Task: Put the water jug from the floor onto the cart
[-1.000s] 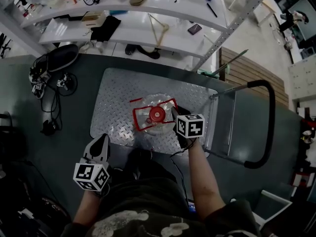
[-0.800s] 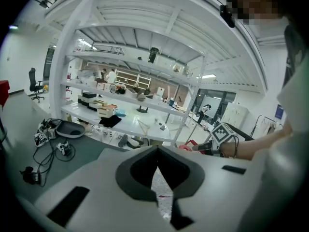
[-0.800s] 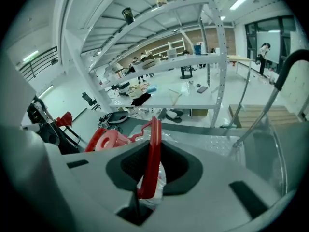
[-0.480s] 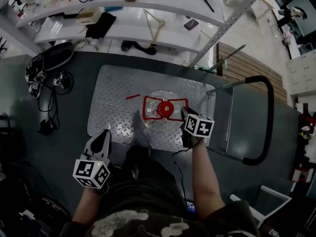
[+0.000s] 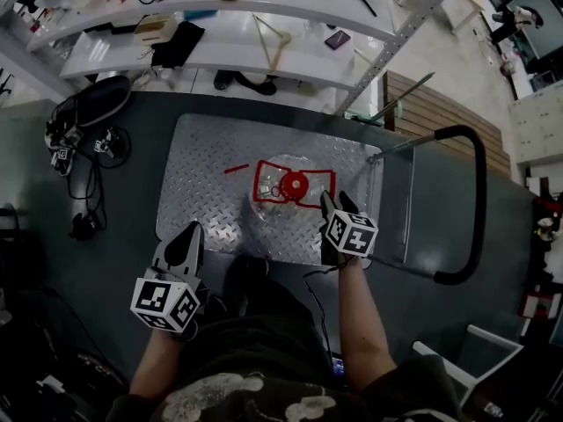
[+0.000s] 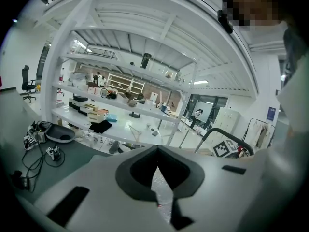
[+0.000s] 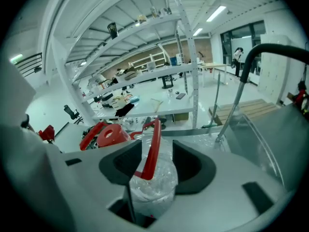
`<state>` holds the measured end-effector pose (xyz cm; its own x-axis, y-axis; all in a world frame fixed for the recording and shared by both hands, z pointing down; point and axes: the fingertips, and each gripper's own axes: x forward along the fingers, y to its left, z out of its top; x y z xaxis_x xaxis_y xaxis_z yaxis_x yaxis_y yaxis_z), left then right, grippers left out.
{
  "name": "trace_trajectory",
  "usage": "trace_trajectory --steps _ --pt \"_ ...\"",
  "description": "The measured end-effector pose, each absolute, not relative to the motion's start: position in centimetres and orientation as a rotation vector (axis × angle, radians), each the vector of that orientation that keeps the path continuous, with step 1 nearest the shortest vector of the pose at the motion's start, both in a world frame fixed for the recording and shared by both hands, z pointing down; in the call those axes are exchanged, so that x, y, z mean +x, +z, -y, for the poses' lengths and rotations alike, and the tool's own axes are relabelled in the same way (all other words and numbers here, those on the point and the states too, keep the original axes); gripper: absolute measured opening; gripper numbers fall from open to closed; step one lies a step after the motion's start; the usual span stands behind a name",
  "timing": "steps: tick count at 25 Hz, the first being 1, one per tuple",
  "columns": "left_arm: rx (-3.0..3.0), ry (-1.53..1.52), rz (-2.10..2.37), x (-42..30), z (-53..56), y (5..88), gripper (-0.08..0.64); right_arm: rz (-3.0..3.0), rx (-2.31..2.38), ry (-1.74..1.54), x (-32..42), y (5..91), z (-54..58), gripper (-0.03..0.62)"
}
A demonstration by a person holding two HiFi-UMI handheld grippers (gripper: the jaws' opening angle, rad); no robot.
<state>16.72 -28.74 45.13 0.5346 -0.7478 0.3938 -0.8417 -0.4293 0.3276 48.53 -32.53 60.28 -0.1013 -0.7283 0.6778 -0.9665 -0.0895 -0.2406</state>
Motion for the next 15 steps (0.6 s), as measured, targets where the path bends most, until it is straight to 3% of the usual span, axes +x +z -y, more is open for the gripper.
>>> trace_trajectory --steps 10,15 --pt "2.357 0.182 1.248 14.0 23.2 43.0 0.008 1.87 1.964 0.917 49.2 53.9 21.2 0.169" --pt "2.331 0.181 1.263 10.6 17.2 42.7 0.008 2.011 1.997 0.958 44.6 50.5 17.1 0.162"
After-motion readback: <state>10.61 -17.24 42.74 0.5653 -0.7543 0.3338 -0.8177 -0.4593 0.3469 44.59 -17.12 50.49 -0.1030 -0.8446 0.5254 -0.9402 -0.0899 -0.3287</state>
